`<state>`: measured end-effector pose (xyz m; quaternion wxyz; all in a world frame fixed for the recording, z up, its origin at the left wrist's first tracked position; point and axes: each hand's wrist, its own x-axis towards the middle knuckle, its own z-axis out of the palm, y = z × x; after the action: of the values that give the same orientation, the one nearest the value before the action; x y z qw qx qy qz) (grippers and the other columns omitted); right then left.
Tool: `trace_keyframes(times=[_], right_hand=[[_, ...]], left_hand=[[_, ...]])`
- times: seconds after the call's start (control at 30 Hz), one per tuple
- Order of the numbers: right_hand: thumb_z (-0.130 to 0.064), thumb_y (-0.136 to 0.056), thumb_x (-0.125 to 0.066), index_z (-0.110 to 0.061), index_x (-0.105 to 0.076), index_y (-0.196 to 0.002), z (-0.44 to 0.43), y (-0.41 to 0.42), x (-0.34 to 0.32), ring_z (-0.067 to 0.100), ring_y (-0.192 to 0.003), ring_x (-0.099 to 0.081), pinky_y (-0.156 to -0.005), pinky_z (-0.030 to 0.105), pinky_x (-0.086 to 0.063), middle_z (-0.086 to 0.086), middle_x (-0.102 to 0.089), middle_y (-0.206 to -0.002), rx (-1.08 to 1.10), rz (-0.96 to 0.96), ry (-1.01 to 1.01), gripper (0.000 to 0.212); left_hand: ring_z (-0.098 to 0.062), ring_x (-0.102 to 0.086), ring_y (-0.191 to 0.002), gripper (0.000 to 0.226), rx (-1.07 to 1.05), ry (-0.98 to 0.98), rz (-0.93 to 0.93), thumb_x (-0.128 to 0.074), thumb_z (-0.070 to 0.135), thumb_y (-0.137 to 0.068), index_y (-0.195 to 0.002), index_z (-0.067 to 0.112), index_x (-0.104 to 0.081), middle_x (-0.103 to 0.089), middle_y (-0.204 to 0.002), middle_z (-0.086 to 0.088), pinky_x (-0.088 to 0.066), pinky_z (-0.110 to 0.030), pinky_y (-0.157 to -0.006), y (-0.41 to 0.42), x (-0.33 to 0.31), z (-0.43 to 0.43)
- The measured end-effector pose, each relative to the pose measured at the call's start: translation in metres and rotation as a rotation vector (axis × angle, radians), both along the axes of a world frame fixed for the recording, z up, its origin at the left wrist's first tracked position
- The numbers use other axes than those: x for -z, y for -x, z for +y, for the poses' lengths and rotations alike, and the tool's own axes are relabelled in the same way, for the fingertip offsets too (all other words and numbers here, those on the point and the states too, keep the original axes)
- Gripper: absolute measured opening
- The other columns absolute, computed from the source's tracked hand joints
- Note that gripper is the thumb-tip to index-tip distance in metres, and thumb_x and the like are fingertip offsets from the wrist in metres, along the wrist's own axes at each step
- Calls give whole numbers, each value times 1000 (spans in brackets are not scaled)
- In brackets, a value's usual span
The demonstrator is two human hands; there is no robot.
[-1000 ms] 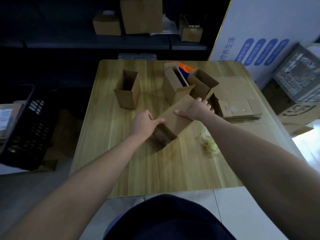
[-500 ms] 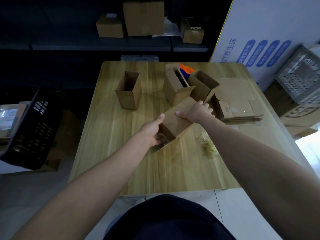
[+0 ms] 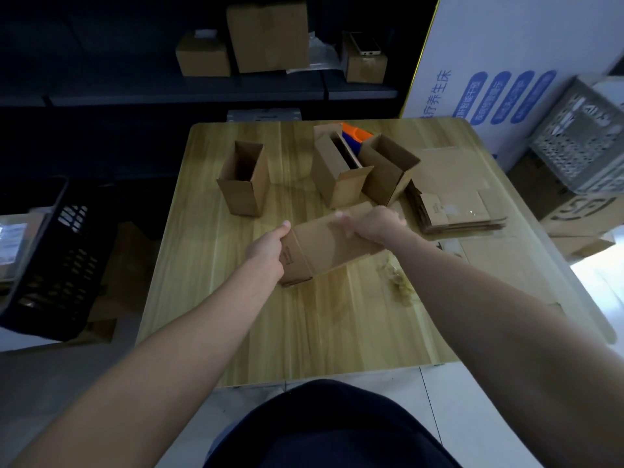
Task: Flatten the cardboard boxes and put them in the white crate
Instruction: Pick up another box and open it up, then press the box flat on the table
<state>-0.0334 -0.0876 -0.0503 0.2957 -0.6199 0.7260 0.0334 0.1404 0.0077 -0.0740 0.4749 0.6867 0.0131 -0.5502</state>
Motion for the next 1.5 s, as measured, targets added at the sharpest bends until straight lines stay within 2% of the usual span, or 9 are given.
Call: trace_keyframes(times=[0.1, 0.2, 0.47, 0.57, 0.67, 0.8, 1.23, 1.37, 1.5], right_hand=[[-83, -70, -48, -4, -43, -136, -2, 1, 2, 34, -119, -50, -89, 41, -44, 15, -52, -132, 121, -188, 26, 103], [-70, -73, -61, -5, -42, -136, -1, 7, 6, 32, -114, -53, -76, 37, -44, 13, -52, -130, 146, -250, -23, 93], [-40, -80, -73, -4, -38, -139, 25, 11, 44, 35, -125, -46, -100, 45, -44, 16, -46, -137, -48, -72, -293, 77], [-41, -83, -68, -8, -22, -147, 38, 8, 62, 38, -136, -30, -108, 45, -34, 18, -29, -149, -132, 12, -241, 86], [-46, -86, -61, -17, -5, -152, 47, 5, 76, 39, -144, -1, -115, 50, -15, 11, -2, -158, -292, 58, -189, 91], [-54, -91, -50, -24, -4, -152, 55, 2, 96, 34, -144, 15, -117, 50, -4, 4, 12, -159, -453, 101, -268, 83], [-50, -91, -51, -35, 16, -148, 55, 4, 141, 26, -142, 24, -117, 45, -1, -2, 30, -154, -524, 131, -163, 89], [-47, -91, -52, -35, 18, -148, 53, 3, 143, 27, -141, 26, -117, 46, 0, -1, 31, -154, -527, 129, -162, 90], [-46, -89, -56, -34, 14, -149, 58, 1, 141, 27, -142, 24, -117, 46, -1, -2, 28, -155, -494, 125, -151, 93]], left_hand=[[-27, -64, -83, 35, 54, 70, -73, -81, 34, -66, -91, 17, -63, -69, -88, -5, -51, -42, -78, -1, 0, 0], [-28, -63, -88, 45, 151, 123, -180, -78, 25, -70, -108, 12, -58, -67, -100, -9, -51, -41, -76, -2, 5, -6], [-31, -52, -120, 66, 559, -119, -527, -79, 22, -74, -127, 5, -44, -53, -132, -16, -44, -44, -100, -6, 58, 11], [-30, -23, -141, 95, 772, -218, -834, -76, 32, -77, -149, 19, -15, -16, -156, -11, -28, -45, -112, -4, 70, 23], [-27, 3, -146, 73, 1090, -84, -1070, -54, 36, -93, -150, 30, -9, 2, -160, 0, -8, -48, -116, -1, 83, 29], [-23, 12, -145, 61, 1283, -116, -1043, -36, 52, -96, -150, 32, -14, 5, -159, 3, 3, -46, -115, 1, 99, 25], [-24, -25, -134, 45, 1232, 17, -1143, -75, 31, -76, -113, 28, -49, -26, -146, 3, -25, -45, -110, -13, 118, -2], [-26, -18, -138, 66, 1247, -13, -1147, -78, 30, -73, -128, 28, -41, -15, -153, 0, -24, -42, -112, -11, 119, -12], [-26, 7, -146, 105, 1346, -144, -1075, -73, 35, -79, -151, 25, 3, 17, -158, -1, -6, -42, -118, -13, 113, -10]])
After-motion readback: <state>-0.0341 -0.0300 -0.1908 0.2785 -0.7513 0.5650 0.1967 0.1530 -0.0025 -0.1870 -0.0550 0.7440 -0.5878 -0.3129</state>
